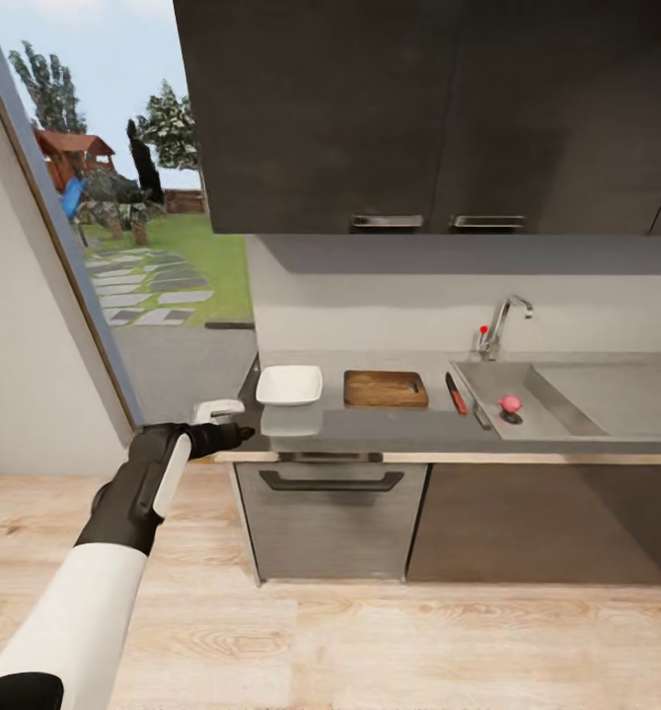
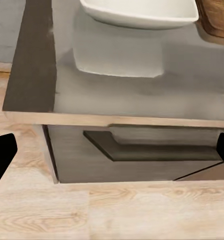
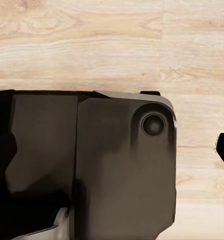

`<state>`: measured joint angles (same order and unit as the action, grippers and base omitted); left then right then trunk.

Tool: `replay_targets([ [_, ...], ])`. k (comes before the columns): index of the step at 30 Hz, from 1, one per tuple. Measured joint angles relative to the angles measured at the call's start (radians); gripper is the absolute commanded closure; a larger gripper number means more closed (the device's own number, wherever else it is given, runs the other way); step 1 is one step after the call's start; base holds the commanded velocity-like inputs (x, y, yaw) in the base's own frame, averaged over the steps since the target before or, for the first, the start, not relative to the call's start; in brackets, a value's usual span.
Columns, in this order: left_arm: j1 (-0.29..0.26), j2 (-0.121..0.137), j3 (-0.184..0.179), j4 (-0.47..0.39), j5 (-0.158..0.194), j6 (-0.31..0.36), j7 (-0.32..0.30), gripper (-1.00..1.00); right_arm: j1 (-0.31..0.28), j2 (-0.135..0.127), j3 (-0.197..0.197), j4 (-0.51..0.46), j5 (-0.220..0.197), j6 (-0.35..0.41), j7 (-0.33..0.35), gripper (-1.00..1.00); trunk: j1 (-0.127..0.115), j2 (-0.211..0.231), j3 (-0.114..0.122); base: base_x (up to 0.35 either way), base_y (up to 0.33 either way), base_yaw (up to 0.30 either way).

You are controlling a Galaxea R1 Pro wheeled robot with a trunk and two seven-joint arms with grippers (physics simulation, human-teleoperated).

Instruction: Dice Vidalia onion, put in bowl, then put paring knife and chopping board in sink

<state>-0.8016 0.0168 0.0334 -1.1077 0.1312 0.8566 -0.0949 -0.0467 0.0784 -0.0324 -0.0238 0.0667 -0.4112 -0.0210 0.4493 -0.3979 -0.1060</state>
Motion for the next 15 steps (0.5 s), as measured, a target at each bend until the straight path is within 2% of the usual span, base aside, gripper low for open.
replay_targets([
  [3,0.001,-0.002,-0.044,-0.005,-0.003,-0.004,-0.002,-1.00,0.000,0.000,-0.001,0.000,0.000,0.000,-0.001,-1.00,0.000,0.000,0.000,0.135,-0.251,0.000],
  [5,0.000,-0.002,-0.054,-0.016,-0.004,-0.005,-0.002,-1.00,0.000,0.000,-0.001,0.000,0.000,0.000,-0.001,-1.00,0.000,0.000,0.000,0.170,-0.257,0.000],
  [15,0.001,-0.005,-0.066,-0.077,-0.004,-0.006,0.000,-1.00,0.000,0.000,-0.001,0.000,0.000,0.000,-0.001,-1.00,0.000,0.000,0.000,0.203,-0.252,0.000],
])
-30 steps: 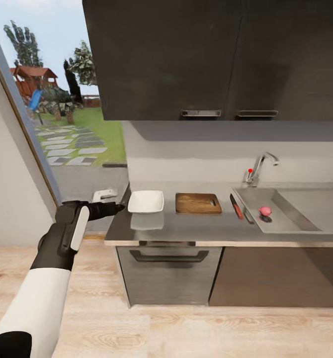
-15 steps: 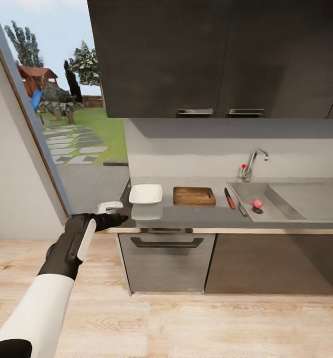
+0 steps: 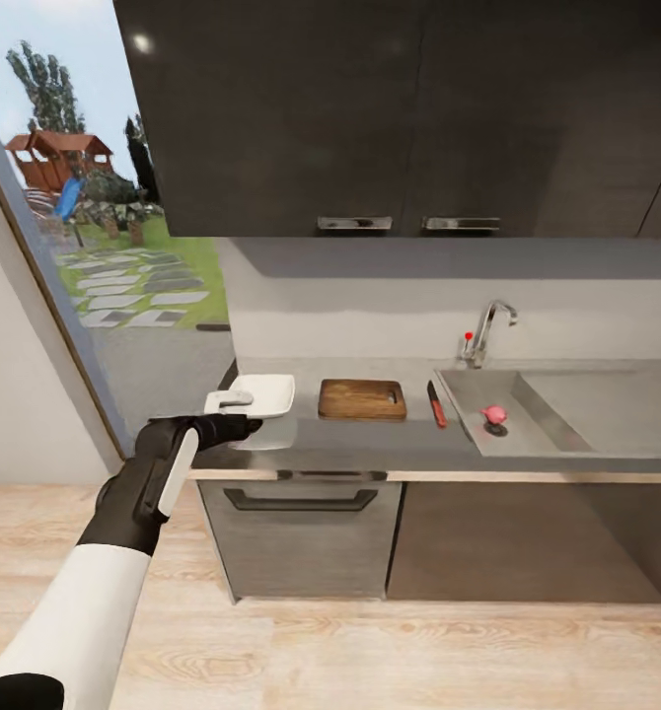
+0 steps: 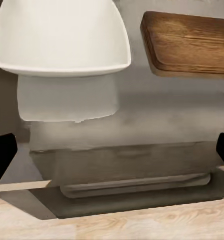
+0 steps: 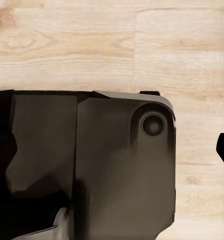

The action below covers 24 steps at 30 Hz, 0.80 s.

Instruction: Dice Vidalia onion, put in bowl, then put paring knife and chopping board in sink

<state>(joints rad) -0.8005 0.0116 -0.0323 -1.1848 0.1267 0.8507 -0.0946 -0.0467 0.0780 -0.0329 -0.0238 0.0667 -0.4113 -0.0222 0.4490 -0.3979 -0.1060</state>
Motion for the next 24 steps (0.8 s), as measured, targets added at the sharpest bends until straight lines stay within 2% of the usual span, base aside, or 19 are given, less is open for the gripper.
replay_targets([
  [9,0.000,0.000,0.000,-0.005,0.000,0.000,0.000,-1.00,0.000,0.000,-0.001,0.000,0.000,0.000,0.000,-1.00,0.000,0.000,0.000,0.156,-0.274,0.000],
  [24,0.001,0.001,0.000,-0.005,0.000,0.000,0.002,-1.00,0.000,0.001,-0.003,0.000,-0.001,0.000,0.000,-1.00,0.000,0.000,0.000,0.010,-0.314,0.000],
])
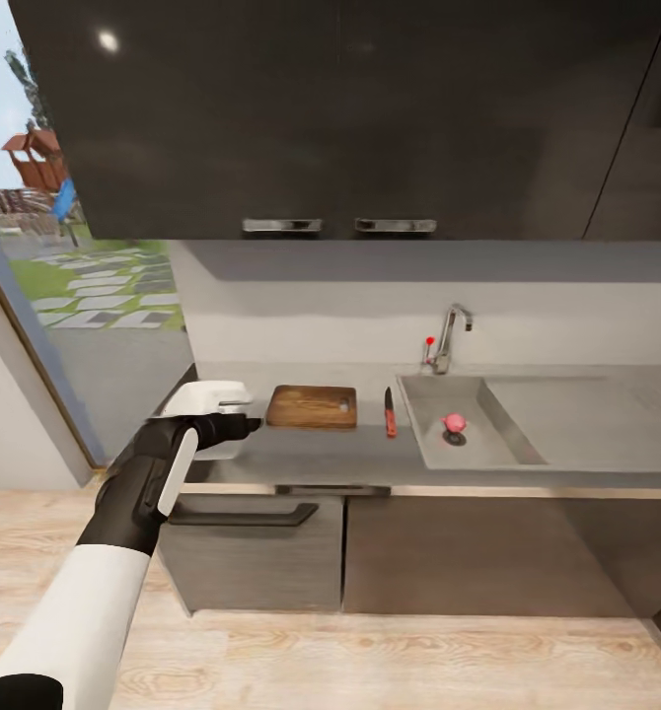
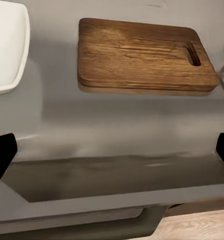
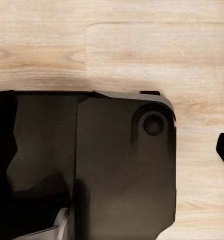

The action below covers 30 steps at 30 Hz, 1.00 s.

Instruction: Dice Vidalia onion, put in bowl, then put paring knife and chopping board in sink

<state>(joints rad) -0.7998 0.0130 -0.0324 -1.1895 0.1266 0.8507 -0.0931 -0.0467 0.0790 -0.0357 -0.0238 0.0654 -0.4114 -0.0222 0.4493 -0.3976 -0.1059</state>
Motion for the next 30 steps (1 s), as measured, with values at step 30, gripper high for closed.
replay_targets([
  [30,0.000,-0.005,0.000,0.000,0.000,-0.001,0.000,-1.00,0.000,0.001,0.000,0.000,0.000,0.000,0.000,-1.00,0.000,0.000,0.000,0.000,-0.319,0.000],
])
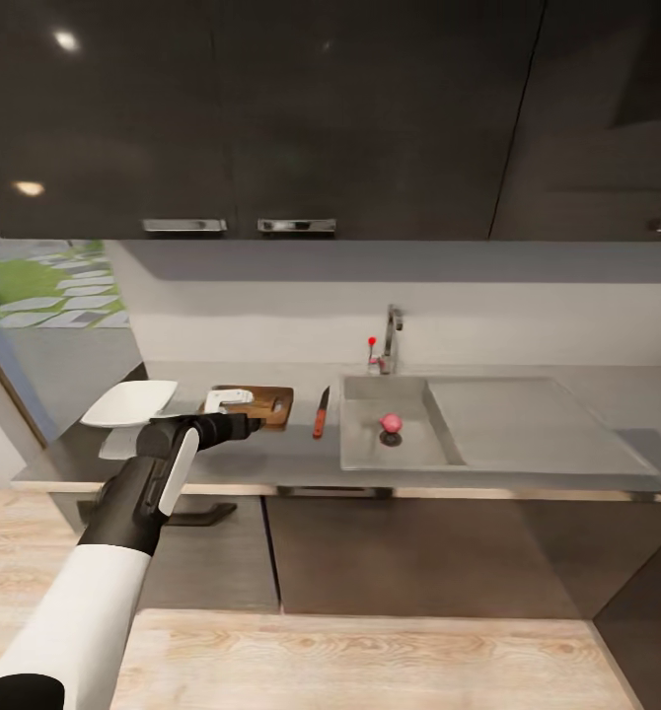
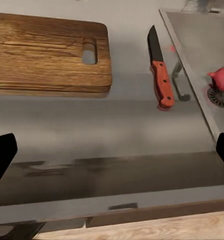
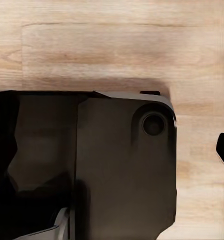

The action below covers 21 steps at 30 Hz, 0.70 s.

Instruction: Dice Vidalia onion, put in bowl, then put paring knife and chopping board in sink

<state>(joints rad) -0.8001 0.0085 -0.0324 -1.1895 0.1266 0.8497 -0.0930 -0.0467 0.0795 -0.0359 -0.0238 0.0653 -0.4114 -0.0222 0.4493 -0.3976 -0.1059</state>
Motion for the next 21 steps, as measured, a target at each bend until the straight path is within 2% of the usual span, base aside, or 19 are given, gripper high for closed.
replay_targets([
  [12,0.000,0.000,0.000,0.000,0.000,0.000,0.000,-1.00,0.000,0.000,0.000,0.000,0.000,0.000,0.000,-1.00,0.000,0.000,0.000,0.006,-0.319,0.000],
  [21,0.000,0.000,-0.001,0.007,0.000,0.000,0.000,-1.00,0.000,0.000,0.000,0.000,0.000,0.000,0.000,-1.00,0.000,0.000,0.000,0.109,-0.319,0.000],
])
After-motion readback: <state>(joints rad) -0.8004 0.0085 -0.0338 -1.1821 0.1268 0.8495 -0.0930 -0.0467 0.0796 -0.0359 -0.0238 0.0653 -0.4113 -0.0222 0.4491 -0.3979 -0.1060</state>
